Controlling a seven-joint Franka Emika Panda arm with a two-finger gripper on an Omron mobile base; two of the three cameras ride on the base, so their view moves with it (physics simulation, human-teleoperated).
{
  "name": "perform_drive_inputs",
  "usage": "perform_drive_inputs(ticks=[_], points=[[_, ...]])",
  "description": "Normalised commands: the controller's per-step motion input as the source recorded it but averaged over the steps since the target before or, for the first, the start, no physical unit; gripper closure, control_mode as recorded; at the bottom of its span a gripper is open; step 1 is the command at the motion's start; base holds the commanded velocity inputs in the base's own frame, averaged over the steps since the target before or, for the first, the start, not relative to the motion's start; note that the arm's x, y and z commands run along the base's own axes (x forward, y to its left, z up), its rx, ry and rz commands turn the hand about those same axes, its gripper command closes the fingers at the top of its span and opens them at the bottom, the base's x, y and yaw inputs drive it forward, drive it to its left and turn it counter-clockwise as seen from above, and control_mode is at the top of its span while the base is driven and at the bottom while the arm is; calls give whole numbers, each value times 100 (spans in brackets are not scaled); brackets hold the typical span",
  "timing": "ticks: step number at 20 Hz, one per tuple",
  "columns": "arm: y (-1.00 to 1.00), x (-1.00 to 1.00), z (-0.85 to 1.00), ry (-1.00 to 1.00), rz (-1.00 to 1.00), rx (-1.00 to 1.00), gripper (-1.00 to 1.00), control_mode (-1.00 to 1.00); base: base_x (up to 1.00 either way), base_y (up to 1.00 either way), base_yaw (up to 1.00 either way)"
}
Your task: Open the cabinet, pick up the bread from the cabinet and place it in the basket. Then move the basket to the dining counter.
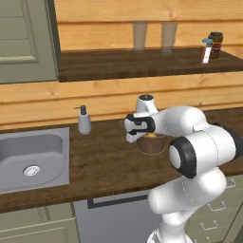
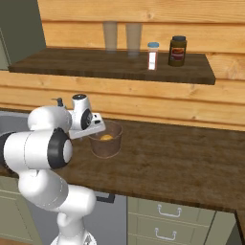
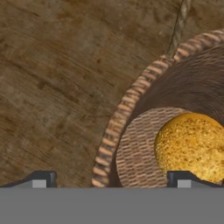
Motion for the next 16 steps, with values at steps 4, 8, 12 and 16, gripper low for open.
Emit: perform_drive_inputs(ticks=[4, 8, 12, 16], points=[[0, 0, -12, 0, 0, 0, 100, -100, 0, 0, 0], [0, 0, -11, 0, 0, 0, 100, -100, 0, 0, 0], [0, 0, -16, 0, 0, 0, 100, -100, 0, 0, 0], [0, 0, -5, 0, 0, 0, 100, -100, 0, 0, 0]])
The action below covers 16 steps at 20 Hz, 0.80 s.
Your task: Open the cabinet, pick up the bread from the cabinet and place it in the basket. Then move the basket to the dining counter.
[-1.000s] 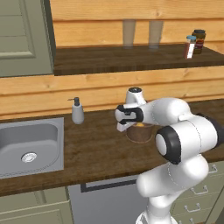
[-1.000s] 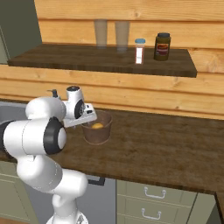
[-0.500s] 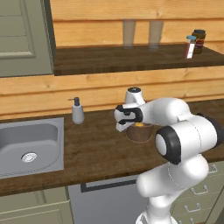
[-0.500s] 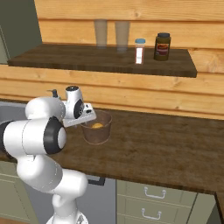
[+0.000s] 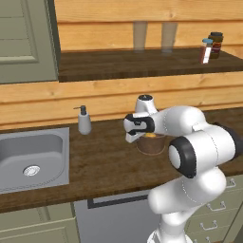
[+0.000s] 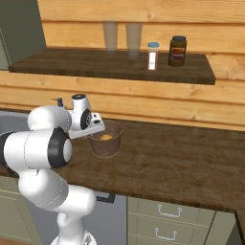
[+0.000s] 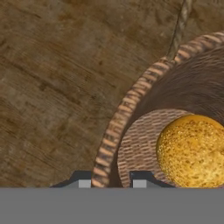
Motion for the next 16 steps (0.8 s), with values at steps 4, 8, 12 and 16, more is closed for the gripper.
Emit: perform_drive_inputs(ticks=[4, 8, 12, 16], points=[[-1, -3, 18, -1, 0, 0, 100, -100, 0, 0, 0], [0, -14, 54, -12, 0, -10, 100, -100, 0, 0, 0], [2, -22, 60, -2, 10, -23, 100, -100, 0, 0, 0], [0, -23, 48, 5, 15, -30, 100, -100, 0, 0, 0]])
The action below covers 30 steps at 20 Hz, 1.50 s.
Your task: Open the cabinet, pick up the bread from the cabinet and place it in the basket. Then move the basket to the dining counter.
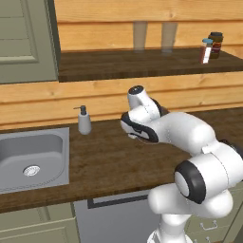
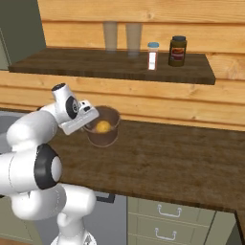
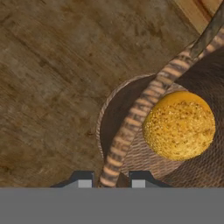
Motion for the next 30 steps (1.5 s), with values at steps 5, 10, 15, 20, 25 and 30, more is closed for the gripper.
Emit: perform_drive_inputs(ticks=[5, 10, 15, 20, 25, 30], points=[[0, -15, 33, 16, 17, -12, 100, -100, 0, 0, 0], [-10, -41, 12, 6, 7, 10, 100, -100, 0, 0, 0], [0, -60, 21, 3, 0, 4, 100, -100, 0, 0, 0], [0, -45, 15, 11, 0, -4, 100, -100, 0, 0, 0], [-5, -40, 0, 5, 0, -3, 100, -100, 0, 0, 0], [0, -4, 0, 0, 0, 0, 100, -100, 0, 0, 0]])
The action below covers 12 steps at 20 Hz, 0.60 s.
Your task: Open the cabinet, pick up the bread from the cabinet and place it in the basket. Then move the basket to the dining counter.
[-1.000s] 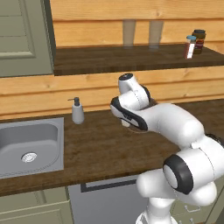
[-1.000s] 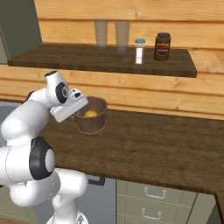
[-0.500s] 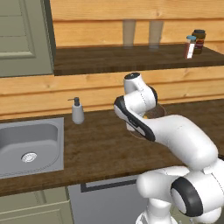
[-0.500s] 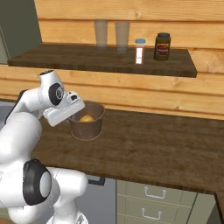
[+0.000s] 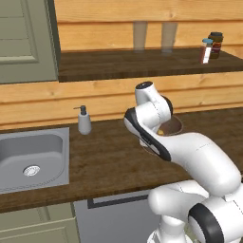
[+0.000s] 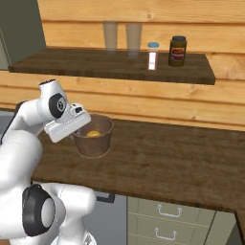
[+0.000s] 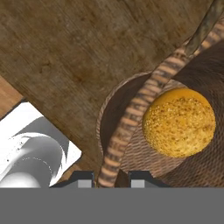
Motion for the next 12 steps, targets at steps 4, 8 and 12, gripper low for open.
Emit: perform_drive_inputs(ticks=[4, 8, 12], points=[[0, 0, 0, 0, 0, 0, 100, -100, 0, 0, 0], [0, -2, 0, 0, 0, 0, 100, 100, -27, 0, 0], [0, 0, 0, 0, 0, 0, 100, 100, -70, 4, -15]])
